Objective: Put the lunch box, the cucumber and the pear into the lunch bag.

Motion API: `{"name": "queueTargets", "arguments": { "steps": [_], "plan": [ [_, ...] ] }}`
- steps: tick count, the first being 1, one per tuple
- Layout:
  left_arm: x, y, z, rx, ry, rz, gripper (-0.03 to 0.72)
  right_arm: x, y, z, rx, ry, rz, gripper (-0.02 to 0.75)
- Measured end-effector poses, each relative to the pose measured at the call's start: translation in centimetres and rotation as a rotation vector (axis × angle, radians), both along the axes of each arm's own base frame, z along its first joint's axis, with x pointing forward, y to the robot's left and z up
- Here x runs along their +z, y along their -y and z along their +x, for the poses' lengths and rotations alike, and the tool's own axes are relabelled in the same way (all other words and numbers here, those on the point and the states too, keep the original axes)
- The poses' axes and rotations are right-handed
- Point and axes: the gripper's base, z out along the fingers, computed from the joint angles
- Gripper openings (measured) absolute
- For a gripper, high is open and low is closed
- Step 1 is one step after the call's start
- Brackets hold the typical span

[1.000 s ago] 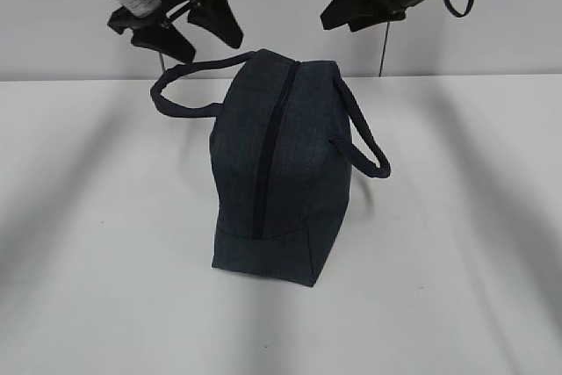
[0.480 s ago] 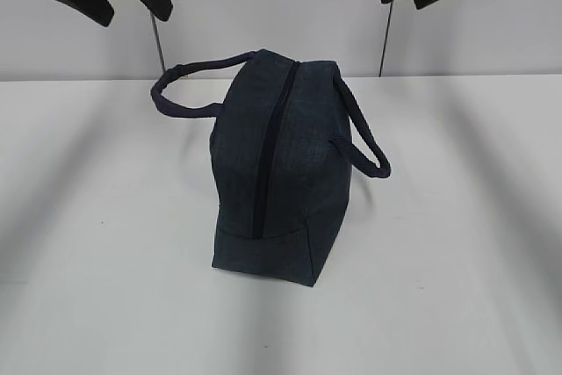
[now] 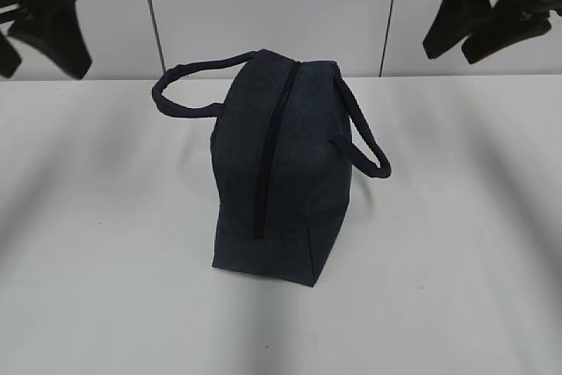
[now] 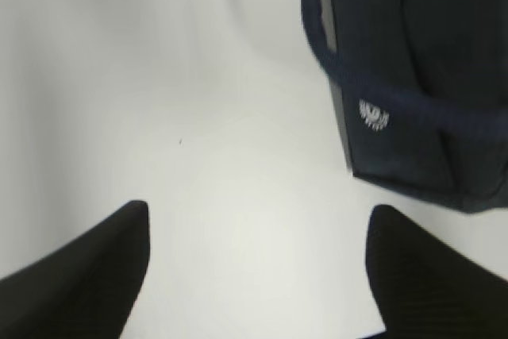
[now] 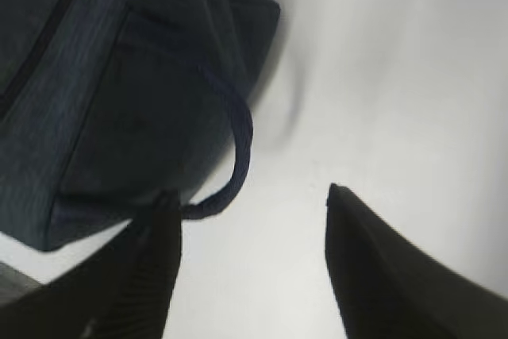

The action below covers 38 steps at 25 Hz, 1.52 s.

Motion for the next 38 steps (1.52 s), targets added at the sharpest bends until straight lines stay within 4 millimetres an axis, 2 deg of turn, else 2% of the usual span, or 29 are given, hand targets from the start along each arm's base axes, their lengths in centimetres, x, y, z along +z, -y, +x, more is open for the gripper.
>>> {"name": "queueTargets", "arguments": {
  "steps": [8, 16, 21, 25, 29, 34, 38],
  "plan": [
    [-1.5, -2.8, -9.8, 0.006, -0.017, 0.024, 0.550, -0.7, 1.3, -8.7, -0.017, -0.066, -0.091, 0.425],
    [-3.0, -4.8, -17.2, 0.023, 0.071, -0.006, 0.550, -0.1, 2.7, -18.4, -0.088, 0.011, -0.159, 0.425],
    [-4.9, -5.7, -20.7, 0.044, 0.098, -0.025, 0.550, 0.2, 3.5, -24.8, -0.186, 0.133, -0.164, 0.423],
    [-6.5, -6.2, -23.3, 0.033, 0.122, -0.038, 0.550, -0.2, 4.0, -29.4, -0.245, 0.243, -0.149, 0.364],
    [-7.3, -7.2, -25.4, 0.025, 0.185, -0.015, 0.550, -0.5, 4.8, -33.1, -0.298, 0.379, -0.177, 0.320],
    [-7.5, -8.1, -27.1, 0.032, 0.282, 0.004, 0.550, -1.8, 5.2, -36.3, -0.323, 0.492, -0.173, 0.312],
    [-8.2, -8.6, -27.8, 0.040, 0.316, 0.021, 0.550, -3.4, 5.5, -37.2, -0.334, 0.511, -0.197, 0.312]
  ]
}}
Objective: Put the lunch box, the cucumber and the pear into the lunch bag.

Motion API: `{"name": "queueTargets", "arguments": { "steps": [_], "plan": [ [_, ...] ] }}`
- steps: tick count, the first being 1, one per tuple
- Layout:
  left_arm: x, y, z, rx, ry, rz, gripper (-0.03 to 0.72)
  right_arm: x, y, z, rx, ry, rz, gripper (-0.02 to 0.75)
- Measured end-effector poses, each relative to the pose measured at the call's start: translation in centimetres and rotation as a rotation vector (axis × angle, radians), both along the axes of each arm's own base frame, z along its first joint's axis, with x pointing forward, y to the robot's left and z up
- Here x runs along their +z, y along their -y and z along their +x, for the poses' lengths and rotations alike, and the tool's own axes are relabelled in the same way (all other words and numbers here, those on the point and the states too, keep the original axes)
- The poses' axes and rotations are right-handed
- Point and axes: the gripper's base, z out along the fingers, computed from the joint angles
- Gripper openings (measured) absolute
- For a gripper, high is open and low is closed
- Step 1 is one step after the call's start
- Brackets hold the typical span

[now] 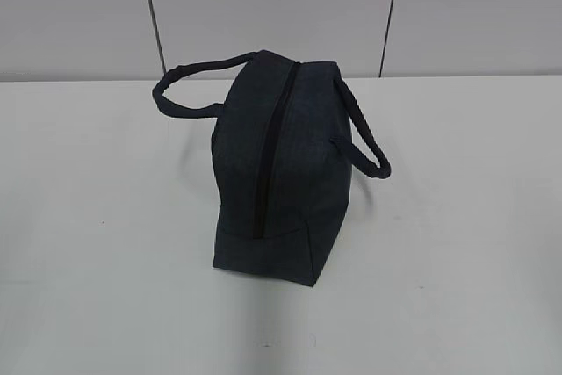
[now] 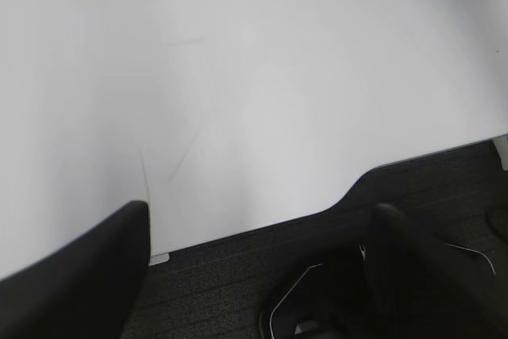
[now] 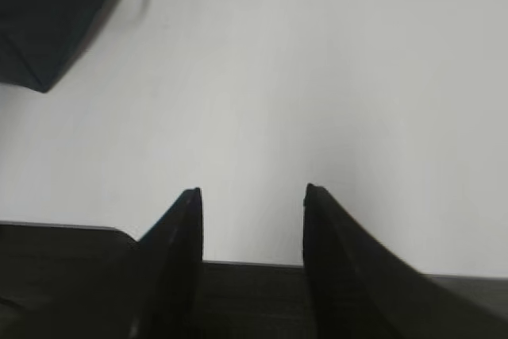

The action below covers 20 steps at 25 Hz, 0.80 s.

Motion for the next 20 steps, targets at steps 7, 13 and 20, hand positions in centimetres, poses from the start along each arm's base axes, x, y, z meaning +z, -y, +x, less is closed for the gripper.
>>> {"name": "queueTargets", "arguments": {
  "steps": [7, 13, 20],
  "plan": [
    [0.1, 0.0, 0.1, -0.003, 0.081, -0.021, 0.550, -3.0, 0.1, 0.8, -0.001, -0.082, -0.023, 0.312],
    [-0.6, 0.2, 0.7, -0.007, 0.110, -0.027, 0.533, -3.3, 0.0, 1.7, 0.003, -0.013, -0.025, 0.312],
    [-0.6, 0.2, 0.8, -0.007, 0.115, -0.029, 0.521, -3.4, 0.1, 1.8, 0.001, -0.013, -0.030, 0.311]
  ]
}}
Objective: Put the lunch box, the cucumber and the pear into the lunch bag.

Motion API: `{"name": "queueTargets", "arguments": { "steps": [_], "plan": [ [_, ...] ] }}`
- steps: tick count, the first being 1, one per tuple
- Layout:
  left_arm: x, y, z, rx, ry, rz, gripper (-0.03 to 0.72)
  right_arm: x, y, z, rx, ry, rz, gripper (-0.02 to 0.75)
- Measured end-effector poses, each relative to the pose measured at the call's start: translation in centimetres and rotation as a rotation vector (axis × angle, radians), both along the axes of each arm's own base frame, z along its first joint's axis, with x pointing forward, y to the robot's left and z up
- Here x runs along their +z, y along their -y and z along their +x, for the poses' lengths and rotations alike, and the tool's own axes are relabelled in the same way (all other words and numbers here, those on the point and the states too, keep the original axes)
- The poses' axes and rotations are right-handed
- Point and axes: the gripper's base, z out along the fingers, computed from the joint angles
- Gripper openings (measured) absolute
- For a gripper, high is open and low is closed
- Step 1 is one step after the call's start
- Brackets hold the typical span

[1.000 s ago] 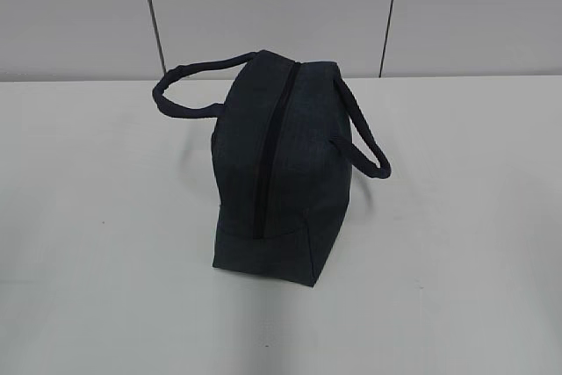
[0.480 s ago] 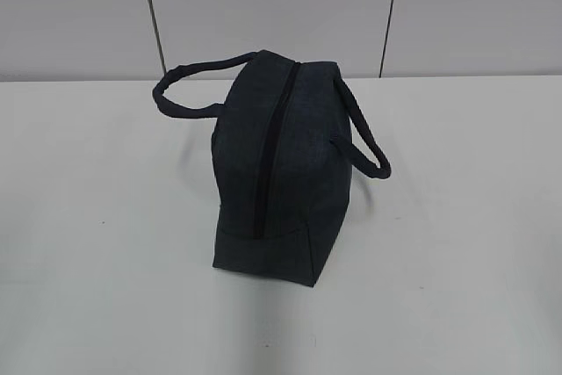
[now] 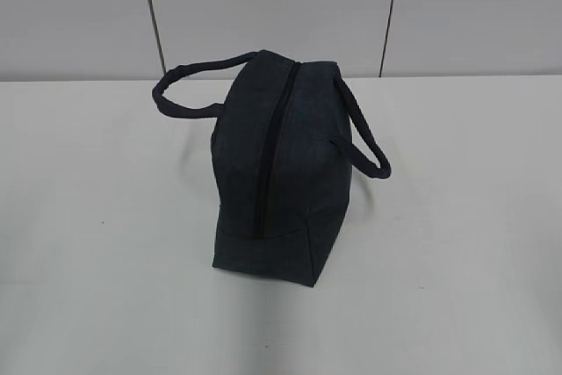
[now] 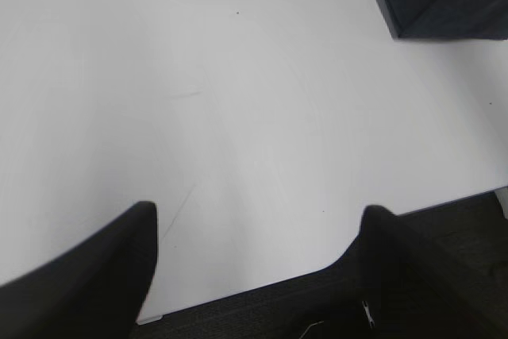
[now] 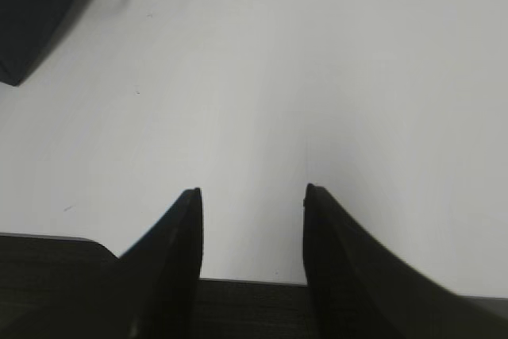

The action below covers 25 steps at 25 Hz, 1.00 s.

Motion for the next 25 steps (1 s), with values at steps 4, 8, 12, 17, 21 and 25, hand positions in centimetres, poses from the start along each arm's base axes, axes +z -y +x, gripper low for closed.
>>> {"name": "queueTargets", "arguments": {
  "steps": [4, 8, 12, 17, 21, 25],
  "plan": [
    [0.0, 0.0, 0.0, 0.000, 0.000, 0.000, 0.521, 0.0, 0.0, 0.0, 0.000, 0.000, 0.000, 0.311],
    [0.0, -0.1, 0.0, 0.021, 0.000, -0.001, 0.506, 0.0, 0.0, 0.0, 0.000, 0.002, 0.000, 0.311],
    [0.0, -0.3, 0.0, 0.106, 0.000, -0.001, 0.497, 0.0, 0.0, 0.0, 0.000, 0.002, -0.001, 0.310],
    [0.1, -0.6, -0.6, 0.170, 0.045, -0.011, 0.486, 0.0, 0.0, -0.4, -0.001, 0.027, 0.000, 0.311],
    [0.3, -0.8, -1.6, 0.213, 0.105, -0.023, 0.486, 0.0, 0.1, -1.2, -0.001, 0.083, 0.004, 0.311],
    [0.3, -0.9, -2.7, 0.243, 0.172, -0.034, 0.472, 0.0, 0.1, -2.2, -0.001, 0.149, 0.007, 0.311]
  ]
}}
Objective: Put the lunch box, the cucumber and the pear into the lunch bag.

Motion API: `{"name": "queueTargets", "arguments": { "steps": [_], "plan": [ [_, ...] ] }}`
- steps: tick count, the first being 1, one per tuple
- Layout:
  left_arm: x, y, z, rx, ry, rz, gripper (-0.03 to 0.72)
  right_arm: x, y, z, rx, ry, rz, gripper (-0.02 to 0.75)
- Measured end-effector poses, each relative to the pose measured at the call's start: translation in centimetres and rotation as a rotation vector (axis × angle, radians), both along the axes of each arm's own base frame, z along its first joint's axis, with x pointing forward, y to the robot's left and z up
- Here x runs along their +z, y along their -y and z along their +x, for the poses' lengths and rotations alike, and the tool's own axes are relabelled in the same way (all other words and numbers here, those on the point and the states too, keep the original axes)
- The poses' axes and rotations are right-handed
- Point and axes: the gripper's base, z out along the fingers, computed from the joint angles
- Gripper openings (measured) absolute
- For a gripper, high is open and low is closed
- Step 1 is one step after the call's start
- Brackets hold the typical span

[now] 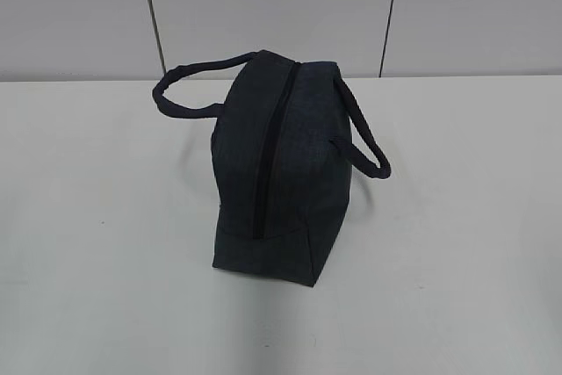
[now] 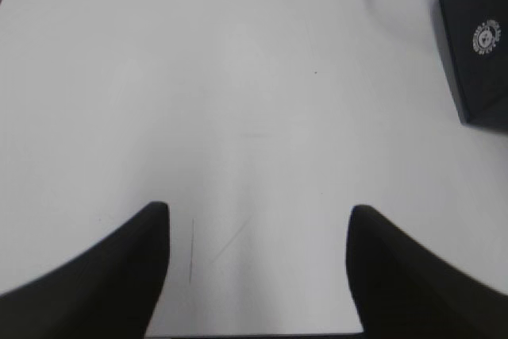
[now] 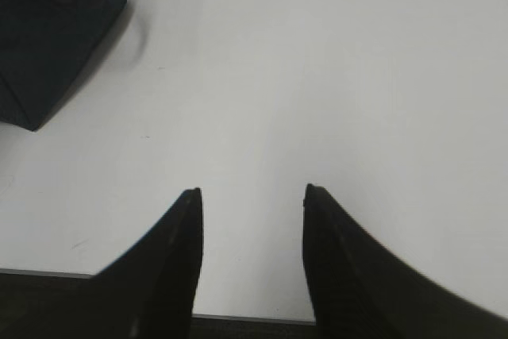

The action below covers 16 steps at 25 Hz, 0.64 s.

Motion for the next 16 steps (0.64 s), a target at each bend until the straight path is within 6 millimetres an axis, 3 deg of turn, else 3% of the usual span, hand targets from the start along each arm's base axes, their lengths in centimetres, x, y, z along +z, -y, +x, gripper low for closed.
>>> {"name": "queueTargets", "arguments": {
  "steps": [7, 16],
  "plan": [
    [-0.1, -0.1, -1.5, 0.039, 0.091, -0.005, 0.466, 0.0, 0.0, -0.2, 0.000, 0.012, 0.000, 0.310],
    [-0.1, 0.0, -1.6, 0.040, 0.092, -0.006, 0.454, 0.0, 0.0, -0.2, 0.000, 0.014, 0.000, 0.310]
  ]
}}
